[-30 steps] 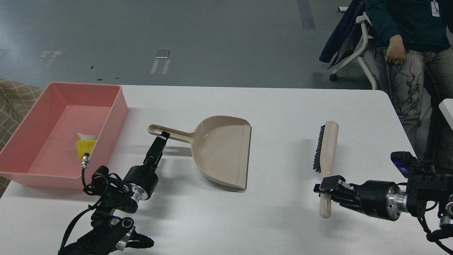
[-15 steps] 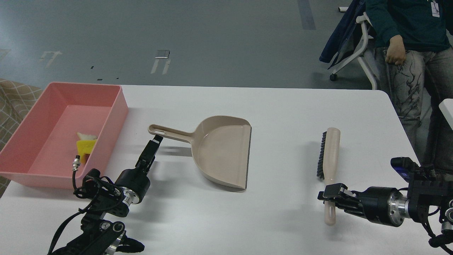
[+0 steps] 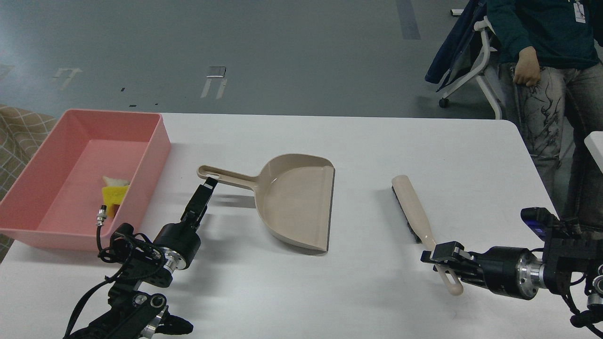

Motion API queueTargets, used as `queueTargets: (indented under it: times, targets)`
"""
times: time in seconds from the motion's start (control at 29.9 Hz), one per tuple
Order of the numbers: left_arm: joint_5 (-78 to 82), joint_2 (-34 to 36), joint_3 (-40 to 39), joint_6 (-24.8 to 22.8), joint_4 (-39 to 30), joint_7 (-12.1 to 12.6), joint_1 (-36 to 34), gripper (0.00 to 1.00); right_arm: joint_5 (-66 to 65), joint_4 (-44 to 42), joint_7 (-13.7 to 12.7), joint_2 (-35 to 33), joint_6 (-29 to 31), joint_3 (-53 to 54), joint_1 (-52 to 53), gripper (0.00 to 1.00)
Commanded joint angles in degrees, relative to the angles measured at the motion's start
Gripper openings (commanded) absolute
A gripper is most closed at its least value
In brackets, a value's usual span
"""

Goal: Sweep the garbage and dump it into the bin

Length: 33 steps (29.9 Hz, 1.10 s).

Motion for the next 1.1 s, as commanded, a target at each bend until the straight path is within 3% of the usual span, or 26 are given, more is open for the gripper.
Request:
queueTargets:
  times: [0.0, 0.27, 0.47, 0.64, 0.84, 1.07]
  targets:
    - [0.0, 0.0, 0.0, 0.0, 0.0, 0.0, 0.0, 0.97, 0.0, 0.0, 0.0, 0.0, 0.0, 0.0, 0.0, 0.54]
    - [-0.2, 1.6, -0.3, 0.0, -1.0, 0.0, -0.1, 0.97, 0.1, 0.3, 0.0, -0.5, 0.1, 0.3, 0.3, 0.64]
    - [-0.6, 6.9, -1.1, -0.5, -6.4, 0.1, 2.2, 0.97, 0.2, 0.7, 0.1, -3.1, 0.4, 1.8, 0.4, 0.70]
    - [-1.0, 12.1, -3.8, -1.0, -11.9, 0.1, 4.8, 0.97, 0.3, 0.4, 0.2, -4.1, 0.4, 7.2, 0.2, 0.91]
    - [-10.6, 17.2, -12.1, -5.4, -16.7, 0.7, 5.1, 0.97, 0.4, -0.8, 0.5, -4.7, 0.4, 17.6, 0.1, 0.98]
    - [-22.2, 20.7, -22.2, -16.1, -17.1, 1.3, -0.1, 0.97, 1.8, -9.1, 0.7, -0.8, 0.3, 31.3, 0.2, 0.98]
